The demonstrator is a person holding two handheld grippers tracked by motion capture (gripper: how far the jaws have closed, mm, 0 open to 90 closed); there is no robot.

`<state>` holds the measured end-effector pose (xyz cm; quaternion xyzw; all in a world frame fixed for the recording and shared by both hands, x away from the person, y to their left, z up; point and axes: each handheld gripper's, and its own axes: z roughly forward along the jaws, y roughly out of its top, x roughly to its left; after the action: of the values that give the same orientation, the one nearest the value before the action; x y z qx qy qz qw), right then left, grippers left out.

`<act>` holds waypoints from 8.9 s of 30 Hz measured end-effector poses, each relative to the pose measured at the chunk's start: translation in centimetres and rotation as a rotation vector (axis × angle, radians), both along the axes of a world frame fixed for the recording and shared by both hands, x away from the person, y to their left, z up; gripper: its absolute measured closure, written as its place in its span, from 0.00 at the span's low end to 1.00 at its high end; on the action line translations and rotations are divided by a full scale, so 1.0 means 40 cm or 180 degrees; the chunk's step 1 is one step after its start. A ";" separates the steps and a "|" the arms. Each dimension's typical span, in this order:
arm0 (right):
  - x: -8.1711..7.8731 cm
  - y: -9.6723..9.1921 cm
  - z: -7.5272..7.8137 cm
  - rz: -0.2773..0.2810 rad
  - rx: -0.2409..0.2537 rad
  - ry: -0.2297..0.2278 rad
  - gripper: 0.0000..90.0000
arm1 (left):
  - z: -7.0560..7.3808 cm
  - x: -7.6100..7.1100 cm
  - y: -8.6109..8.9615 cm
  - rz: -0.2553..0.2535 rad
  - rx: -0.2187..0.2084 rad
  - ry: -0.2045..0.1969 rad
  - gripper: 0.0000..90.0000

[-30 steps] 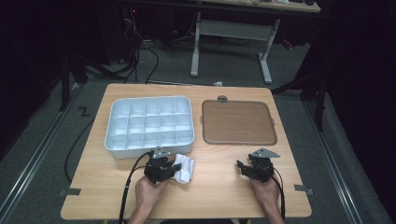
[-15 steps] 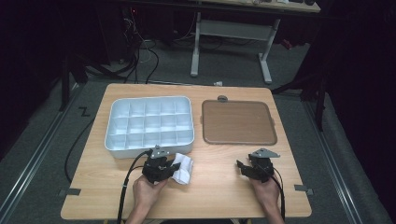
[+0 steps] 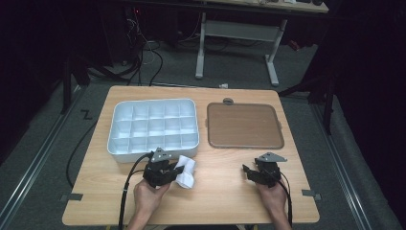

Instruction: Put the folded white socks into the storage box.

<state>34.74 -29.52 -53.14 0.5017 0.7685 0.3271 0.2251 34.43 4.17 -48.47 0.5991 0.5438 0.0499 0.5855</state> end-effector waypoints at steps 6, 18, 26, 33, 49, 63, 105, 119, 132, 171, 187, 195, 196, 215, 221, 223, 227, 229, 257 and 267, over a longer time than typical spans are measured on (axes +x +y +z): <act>0.000 0.000 0.000 0.0004 0.0002 0.0001 0.44 | 0.019 0.000 0.003 -0.0012 -0.0057 0.0000 0.83; 0.000 0.000 0.000 0.0002 0.0001 0.0000 0.44 | 0.063 0.007 0.016 -0.0059 -0.0095 -0.0040 0.83; 0.000 0.000 0.000 0.0002 0.0004 0.0001 0.44 | 0.102 0.021 0.022 -0.0085 -0.0183 -0.0057 0.83; 0.000 -0.001 0.000 0.0004 0.0007 0.0003 0.44 | 0.133 0.043 0.035 -0.0087 -0.0277 -0.0046 0.83; 0.000 -0.001 0.000 0.0010 0.0008 0.0003 0.44 | 0.196 0.106 0.060 -0.0016 -0.0417 -0.0097 0.83; 0.000 0.000 0.000 0.0014 0.0003 0.0003 0.43 | 0.199 0.187 0.094 0.0115 -0.0355 0.0012 0.83; 0.000 0.001 0.000 0.0035 -0.0012 0.0001 0.42 | 0.085 0.269 0.170 0.0638 0.0173 0.0206 0.83; 0.000 0.001 0.000 0.0038 -0.0014 -0.0001 0.42 | 0.053 0.270 0.146 0.0682 0.0630 0.0139 0.84; 0.000 0.001 0.000 0.0034 -0.0013 0.0001 0.42 | 0.035 0.274 0.140 0.0688 0.0857 0.0201 0.85; 0.000 0.001 0.000 0.0035 -0.0014 0.0000 0.42 | -0.007 0.284 0.127 0.0546 0.1153 0.0612 0.89; 0.000 0.001 0.000 0.0034 -0.0008 0.0000 0.42 | -0.019 0.289 0.127 0.0423 0.1161 0.0737 0.88; 0.000 0.001 0.000 0.0038 -0.0012 0.0000 0.42 | -0.006 0.265 0.127 0.0521 0.1165 0.0418 0.83; 0.000 0.001 0.000 0.0036 -0.0011 0.0001 0.42 | -0.004 0.264 0.128 0.0523 0.1160 0.0398 0.83; 0.000 0.001 -0.001 0.0037 -0.0013 -0.0003 0.42 | 0.083 0.234 0.164 0.0690 0.0523 0.0220 0.61; 0.001 0.001 0.000 0.0037 -0.0014 -0.0003 0.42 | 0.113 0.229 0.137 0.0608 0.0338 0.0187 0.56; 0.001 0.001 0.000 0.0038 -0.0014 -0.0002 0.42 | 0.112 0.235 0.122 0.0609 0.0363 0.0223 0.53; 0.000 0.001 0.000 0.0037 -0.0013 -0.0002 0.42 | 0.103 0.247 0.097 0.0620 0.0503 0.0225 0.49; 0.000 0.001 0.000 0.0037 -0.0012 -0.0001 0.42 | 0.094 0.254 0.084 0.0639 0.0591 0.0223 0.47; 0.001 0.001 0.000 0.0038 -0.0015 -0.0003 0.42 | 0.052 0.283 0.085 0.0707 0.0855 0.0344 0.88; 0.000 0.001 0.000 0.0037 -0.0014 -0.0002 0.42 | 0.038 0.285 0.101 0.0684 0.0795 0.0521 0.90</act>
<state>34.76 -29.48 -53.16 0.4966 0.7721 0.3269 0.2246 45.84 8.22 -46.93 0.6077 0.6401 0.1303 0.4517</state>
